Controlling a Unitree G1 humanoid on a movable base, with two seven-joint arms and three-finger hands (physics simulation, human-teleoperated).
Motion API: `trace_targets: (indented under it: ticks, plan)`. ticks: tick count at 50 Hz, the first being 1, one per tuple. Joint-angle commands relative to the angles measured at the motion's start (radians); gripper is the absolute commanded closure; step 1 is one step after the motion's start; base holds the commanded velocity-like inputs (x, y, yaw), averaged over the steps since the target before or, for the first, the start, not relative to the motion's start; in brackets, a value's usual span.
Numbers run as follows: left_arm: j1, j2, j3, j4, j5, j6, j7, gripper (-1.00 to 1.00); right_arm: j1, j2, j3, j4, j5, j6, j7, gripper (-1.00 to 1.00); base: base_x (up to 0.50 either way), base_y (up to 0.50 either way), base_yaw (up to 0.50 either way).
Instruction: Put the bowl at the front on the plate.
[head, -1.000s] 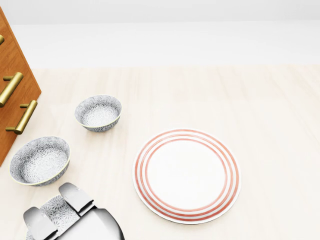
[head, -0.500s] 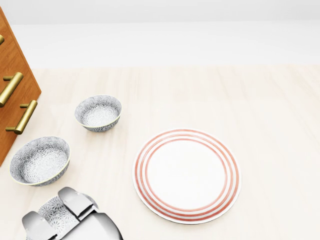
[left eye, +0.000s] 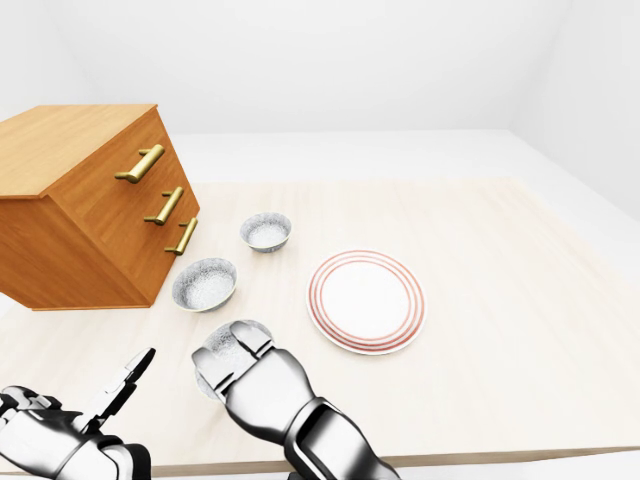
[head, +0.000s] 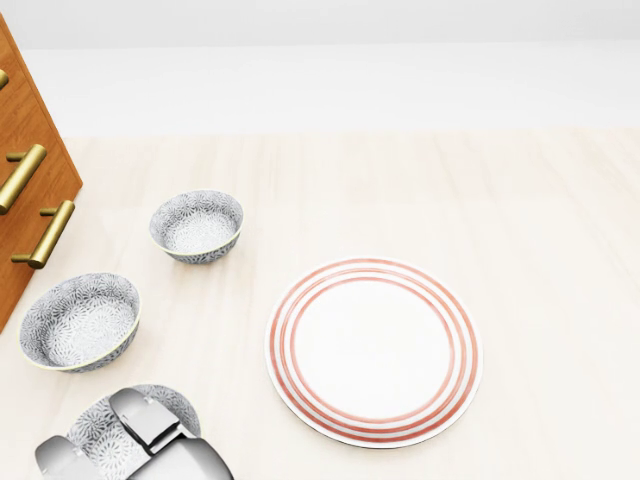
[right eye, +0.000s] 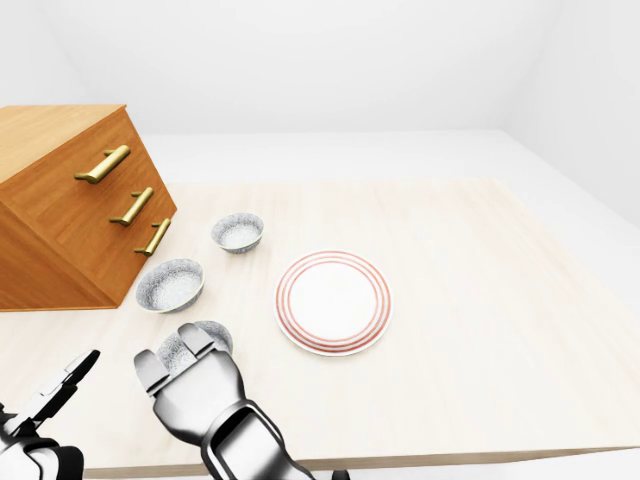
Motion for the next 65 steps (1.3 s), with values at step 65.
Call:
trace_targets:
  ticks: [65]
  plan:
    - [-0.002,-0.004,0.006,-0.006,-0.005,0.0,-0.006,-1.0,0.057,-0.023,0.044,0.033,0.05,0.035,0.0,-1.0,0.0,0.0,0.0]
